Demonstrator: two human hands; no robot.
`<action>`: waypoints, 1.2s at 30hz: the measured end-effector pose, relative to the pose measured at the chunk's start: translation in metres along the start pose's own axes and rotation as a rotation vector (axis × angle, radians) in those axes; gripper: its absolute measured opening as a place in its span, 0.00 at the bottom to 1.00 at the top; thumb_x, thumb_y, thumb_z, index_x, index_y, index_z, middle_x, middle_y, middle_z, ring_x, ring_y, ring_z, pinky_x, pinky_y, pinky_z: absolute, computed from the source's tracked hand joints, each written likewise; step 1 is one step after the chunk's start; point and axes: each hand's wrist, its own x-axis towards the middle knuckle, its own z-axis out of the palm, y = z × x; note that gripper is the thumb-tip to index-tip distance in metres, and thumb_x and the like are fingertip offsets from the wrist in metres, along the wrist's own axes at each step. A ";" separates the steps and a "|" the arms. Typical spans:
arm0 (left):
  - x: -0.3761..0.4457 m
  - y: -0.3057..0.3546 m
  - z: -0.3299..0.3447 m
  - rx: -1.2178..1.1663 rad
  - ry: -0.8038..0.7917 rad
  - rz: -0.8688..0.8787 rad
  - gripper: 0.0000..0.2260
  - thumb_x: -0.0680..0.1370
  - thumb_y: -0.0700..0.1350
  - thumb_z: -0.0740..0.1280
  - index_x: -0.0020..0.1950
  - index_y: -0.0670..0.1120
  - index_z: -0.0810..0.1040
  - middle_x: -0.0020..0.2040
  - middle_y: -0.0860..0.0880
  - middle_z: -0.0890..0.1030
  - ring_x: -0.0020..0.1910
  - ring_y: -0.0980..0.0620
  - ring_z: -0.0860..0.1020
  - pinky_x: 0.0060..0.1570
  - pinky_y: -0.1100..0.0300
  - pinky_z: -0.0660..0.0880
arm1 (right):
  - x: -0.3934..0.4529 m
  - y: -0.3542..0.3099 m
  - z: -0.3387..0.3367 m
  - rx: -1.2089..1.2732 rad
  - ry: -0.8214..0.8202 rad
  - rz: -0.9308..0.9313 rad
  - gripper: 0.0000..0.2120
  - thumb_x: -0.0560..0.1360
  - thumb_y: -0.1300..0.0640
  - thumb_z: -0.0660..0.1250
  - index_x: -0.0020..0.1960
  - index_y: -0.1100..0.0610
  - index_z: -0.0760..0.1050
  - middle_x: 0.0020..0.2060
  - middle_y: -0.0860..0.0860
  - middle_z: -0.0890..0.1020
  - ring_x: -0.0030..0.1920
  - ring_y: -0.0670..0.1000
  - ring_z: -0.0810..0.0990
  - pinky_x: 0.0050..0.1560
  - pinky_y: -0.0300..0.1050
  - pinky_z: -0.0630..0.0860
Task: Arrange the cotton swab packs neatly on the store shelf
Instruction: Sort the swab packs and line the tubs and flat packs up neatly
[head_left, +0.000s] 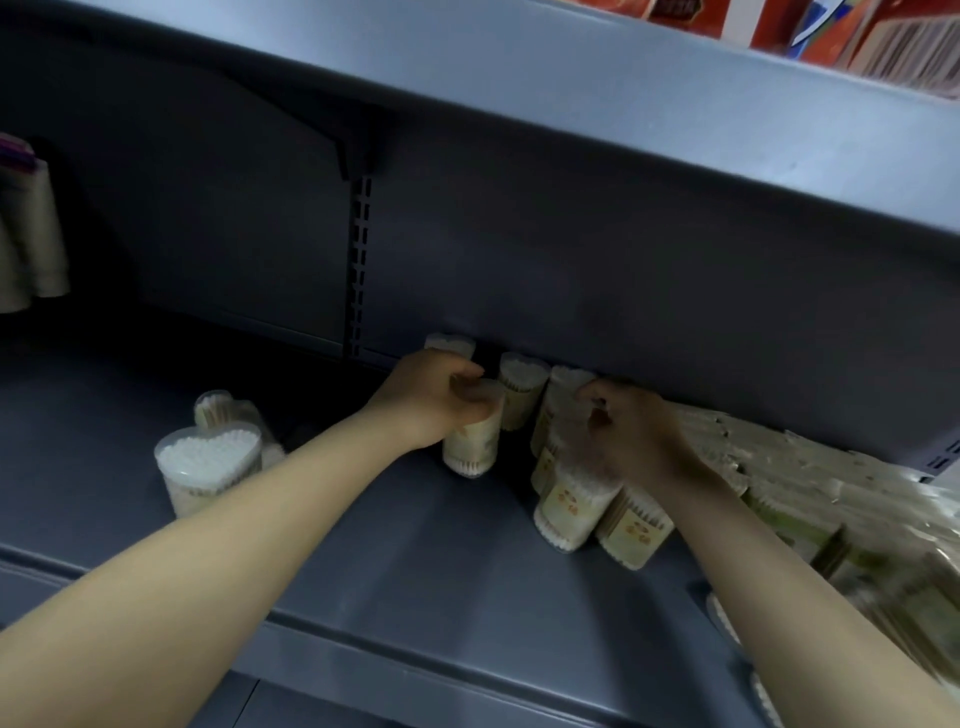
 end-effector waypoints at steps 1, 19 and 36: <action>0.002 0.002 0.005 0.006 0.015 0.019 0.18 0.74 0.46 0.70 0.61 0.41 0.77 0.59 0.48 0.78 0.57 0.53 0.75 0.50 0.65 0.69 | 0.001 0.002 0.001 0.011 0.000 0.001 0.17 0.75 0.67 0.58 0.60 0.58 0.76 0.58 0.56 0.78 0.57 0.55 0.76 0.53 0.43 0.72; 0.024 0.006 0.044 0.102 -0.077 0.090 0.13 0.77 0.48 0.65 0.48 0.37 0.79 0.50 0.43 0.80 0.50 0.47 0.77 0.51 0.50 0.74 | 0.006 0.008 0.009 -0.086 -0.029 0.010 0.13 0.76 0.62 0.56 0.57 0.59 0.75 0.58 0.56 0.78 0.57 0.57 0.75 0.54 0.50 0.73; 0.036 -0.004 0.067 0.105 0.004 0.137 0.20 0.80 0.43 0.61 0.71 0.39 0.66 0.71 0.43 0.67 0.70 0.47 0.65 0.63 0.67 0.59 | 0.004 0.006 0.006 -0.102 -0.056 -0.004 0.13 0.76 0.60 0.57 0.58 0.59 0.74 0.59 0.56 0.76 0.59 0.58 0.73 0.55 0.47 0.70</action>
